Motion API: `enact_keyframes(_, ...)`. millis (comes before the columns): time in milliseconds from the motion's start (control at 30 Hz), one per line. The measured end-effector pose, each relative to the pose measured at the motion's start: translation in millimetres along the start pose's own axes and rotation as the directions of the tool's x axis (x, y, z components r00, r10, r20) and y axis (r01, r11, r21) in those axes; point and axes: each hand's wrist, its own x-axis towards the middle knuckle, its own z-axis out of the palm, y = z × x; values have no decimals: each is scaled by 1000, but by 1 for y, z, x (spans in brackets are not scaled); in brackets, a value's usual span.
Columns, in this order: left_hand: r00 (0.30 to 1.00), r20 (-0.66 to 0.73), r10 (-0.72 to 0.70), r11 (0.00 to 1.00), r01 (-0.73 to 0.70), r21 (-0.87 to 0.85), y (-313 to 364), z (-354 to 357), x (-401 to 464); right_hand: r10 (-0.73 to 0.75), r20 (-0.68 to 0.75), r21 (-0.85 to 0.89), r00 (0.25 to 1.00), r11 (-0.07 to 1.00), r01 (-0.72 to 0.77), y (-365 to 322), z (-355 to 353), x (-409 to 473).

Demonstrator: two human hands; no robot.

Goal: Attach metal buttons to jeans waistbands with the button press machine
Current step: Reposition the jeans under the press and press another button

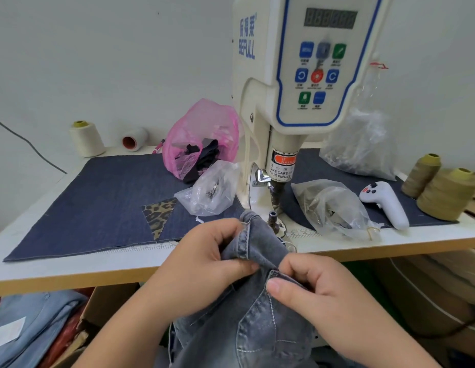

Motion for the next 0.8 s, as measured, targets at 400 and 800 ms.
enact_keyframes(400,941,224,-253,931,300,-207,-27,-26,23,-233,-75,296,969,923,245,-3,7,-1)
enact_keyframes(800,908,413,-64,816,286,-502,-25,-8,8,-176,-236,351,956,902,253,-10,1,3)
